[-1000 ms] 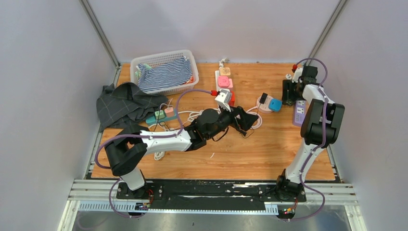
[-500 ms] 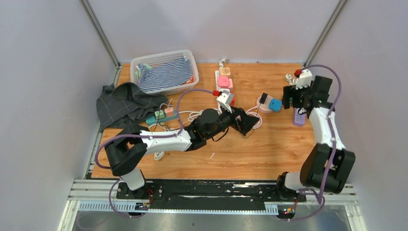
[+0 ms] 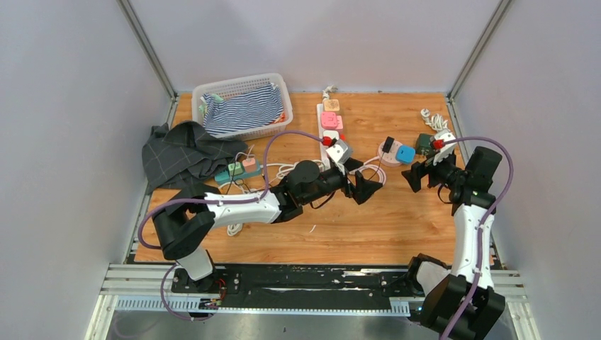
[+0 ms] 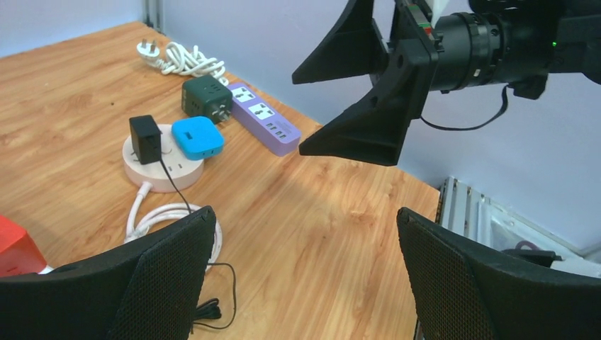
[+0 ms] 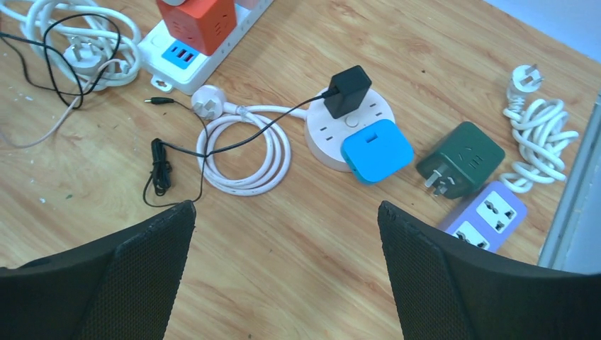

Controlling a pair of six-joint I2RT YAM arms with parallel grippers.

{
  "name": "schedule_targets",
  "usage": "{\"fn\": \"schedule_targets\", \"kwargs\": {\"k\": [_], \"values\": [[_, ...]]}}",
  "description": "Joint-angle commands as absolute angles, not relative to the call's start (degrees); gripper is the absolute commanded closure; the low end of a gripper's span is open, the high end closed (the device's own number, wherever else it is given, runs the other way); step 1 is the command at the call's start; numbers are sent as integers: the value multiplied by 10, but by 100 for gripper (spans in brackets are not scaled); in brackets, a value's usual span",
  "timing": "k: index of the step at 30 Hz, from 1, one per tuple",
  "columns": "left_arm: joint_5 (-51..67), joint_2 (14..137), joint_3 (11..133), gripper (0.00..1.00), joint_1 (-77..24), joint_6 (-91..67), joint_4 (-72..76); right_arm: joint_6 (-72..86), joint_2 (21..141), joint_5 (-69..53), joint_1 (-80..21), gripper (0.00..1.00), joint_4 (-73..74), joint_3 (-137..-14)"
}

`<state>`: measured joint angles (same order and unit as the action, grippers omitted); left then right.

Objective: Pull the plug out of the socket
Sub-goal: Move the socket to the corner of the board.

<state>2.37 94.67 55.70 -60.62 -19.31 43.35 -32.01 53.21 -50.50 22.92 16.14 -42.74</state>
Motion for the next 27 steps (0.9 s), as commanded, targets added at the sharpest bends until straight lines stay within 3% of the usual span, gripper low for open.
{"fn": "schedule_targets", "kwargs": {"k": [1,13,17,27], "values": [[58,929,544,0,-601,-172,469,-357,533,-571,247,1,188,-422],[125,1014,634,0,-592,-173,362,-413,535,-575,250,1,243,-436],[50,1009,638,0,-628,-77,328,-416,528,-576,250,2,253,-443],[-115,974,642,0,-620,-32,226,-417,538,-584,250,2,263,-449]]}}
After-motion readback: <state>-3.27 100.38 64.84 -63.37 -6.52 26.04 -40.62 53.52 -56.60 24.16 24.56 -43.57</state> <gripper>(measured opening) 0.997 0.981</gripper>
